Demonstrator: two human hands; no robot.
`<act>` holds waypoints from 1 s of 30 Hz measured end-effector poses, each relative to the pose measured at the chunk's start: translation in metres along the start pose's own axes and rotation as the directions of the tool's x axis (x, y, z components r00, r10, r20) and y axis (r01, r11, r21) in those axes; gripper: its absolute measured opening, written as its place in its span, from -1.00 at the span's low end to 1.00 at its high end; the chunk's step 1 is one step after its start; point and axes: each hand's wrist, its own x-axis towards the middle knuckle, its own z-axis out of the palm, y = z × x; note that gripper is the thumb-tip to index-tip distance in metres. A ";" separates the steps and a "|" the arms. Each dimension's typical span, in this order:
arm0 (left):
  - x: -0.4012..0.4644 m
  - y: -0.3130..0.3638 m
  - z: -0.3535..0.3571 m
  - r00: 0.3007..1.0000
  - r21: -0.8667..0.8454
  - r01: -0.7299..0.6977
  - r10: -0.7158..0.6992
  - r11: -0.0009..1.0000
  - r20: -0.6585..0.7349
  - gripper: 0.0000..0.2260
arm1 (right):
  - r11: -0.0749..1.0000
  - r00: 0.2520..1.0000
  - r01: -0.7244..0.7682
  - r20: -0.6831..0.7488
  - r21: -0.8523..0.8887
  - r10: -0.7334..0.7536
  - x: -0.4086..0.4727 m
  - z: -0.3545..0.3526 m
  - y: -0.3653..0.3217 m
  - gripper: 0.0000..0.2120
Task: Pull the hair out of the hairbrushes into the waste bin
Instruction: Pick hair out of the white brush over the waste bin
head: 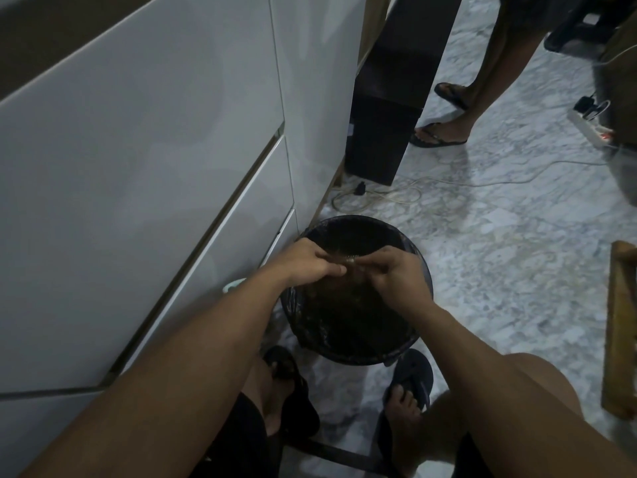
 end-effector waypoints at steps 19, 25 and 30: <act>0.005 -0.004 0.002 0.996 0.065 -0.030 0.035 0.997 -0.079 -0.73 | 0.988 0.991 -0.083 0.119 0.127 0.068 0.000 -0.008 -0.003 -0.52; 0.006 -0.006 0.002 0.995 0.074 -0.045 0.051 0.996 -0.084 -0.73 | 0.993 0.991 -0.115 -0.070 0.020 0.116 0.002 -0.007 -0.003 -0.82; 0.007 -0.004 0.003 0.991 0.116 -0.080 0.092 0.990 -0.102 -0.75 | 0.979 0.969 -0.189 -0.176 -0.079 0.173 0.003 -0.012 0.000 -0.82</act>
